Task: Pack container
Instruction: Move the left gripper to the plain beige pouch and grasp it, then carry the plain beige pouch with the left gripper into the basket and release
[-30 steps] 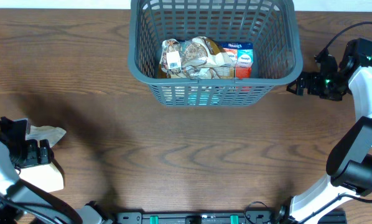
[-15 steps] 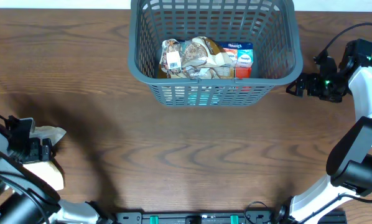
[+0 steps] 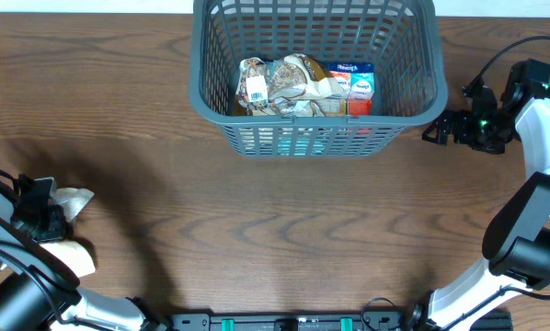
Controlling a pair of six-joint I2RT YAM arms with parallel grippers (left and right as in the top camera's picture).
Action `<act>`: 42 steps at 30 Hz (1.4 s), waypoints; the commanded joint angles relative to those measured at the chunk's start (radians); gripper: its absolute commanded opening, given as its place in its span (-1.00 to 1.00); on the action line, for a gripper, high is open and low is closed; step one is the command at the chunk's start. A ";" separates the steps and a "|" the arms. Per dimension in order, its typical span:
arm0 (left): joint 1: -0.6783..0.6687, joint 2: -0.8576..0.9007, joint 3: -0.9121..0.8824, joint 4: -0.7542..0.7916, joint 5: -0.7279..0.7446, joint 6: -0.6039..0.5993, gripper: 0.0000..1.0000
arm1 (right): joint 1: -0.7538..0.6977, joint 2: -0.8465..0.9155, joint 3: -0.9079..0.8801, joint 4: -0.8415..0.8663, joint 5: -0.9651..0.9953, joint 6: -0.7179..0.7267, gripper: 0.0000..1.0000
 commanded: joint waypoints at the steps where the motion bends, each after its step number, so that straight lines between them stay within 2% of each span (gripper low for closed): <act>1: -0.001 0.011 0.000 -0.003 0.045 -0.032 -0.63 | 0.004 -0.003 -0.001 -0.004 0.003 -0.002 0.98; 2: -0.004 0.010 0.002 -0.004 0.071 -0.032 -0.75 | 0.004 -0.003 -0.001 -0.004 0.003 -0.002 0.99; 6: -0.034 -0.009 0.014 -0.008 0.151 -0.086 -0.88 | 0.004 -0.003 -0.001 -0.003 0.003 -0.002 0.98; 11: -0.095 -0.062 0.055 -0.042 0.172 -0.141 -0.89 | 0.004 -0.003 -0.001 -0.002 0.003 -0.002 0.99; 18: -0.216 -0.206 0.167 -0.062 0.174 -0.373 -0.89 | 0.004 -0.003 -0.001 0.008 0.003 -0.002 0.98; 24: -0.396 -0.307 0.375 -0.163 0.174 -0.441 -0.89 | 0.004 -0.003 -0.001 0.013 0.003 -0.002 0.99; 28: -0.566 -0.314 0.586 -0.218 0.173 -0.478 -0.89 | 0.004 -0.003 -0.001 0.013 0.003 -0.002 0.99; 37: -0.905 -0.284 0.987 -0.197 0.136 -0.443 -0.89 | 0.004 -0.003 -0.001 0.007 0.002 -0.002 0.98; 39: -0.977 -0.280 1.019 -0.169 0.137 -0.399 -0.89 | 0.004 -0.003 -0.001 0.005 0.002 -0.002 0.99; 42: -1.096 -0.278 1.022 -0.116 0.137 -0.269 -0.88 | 0.004 -0.003 -0.001 0.003 0.003 -0.002 0.98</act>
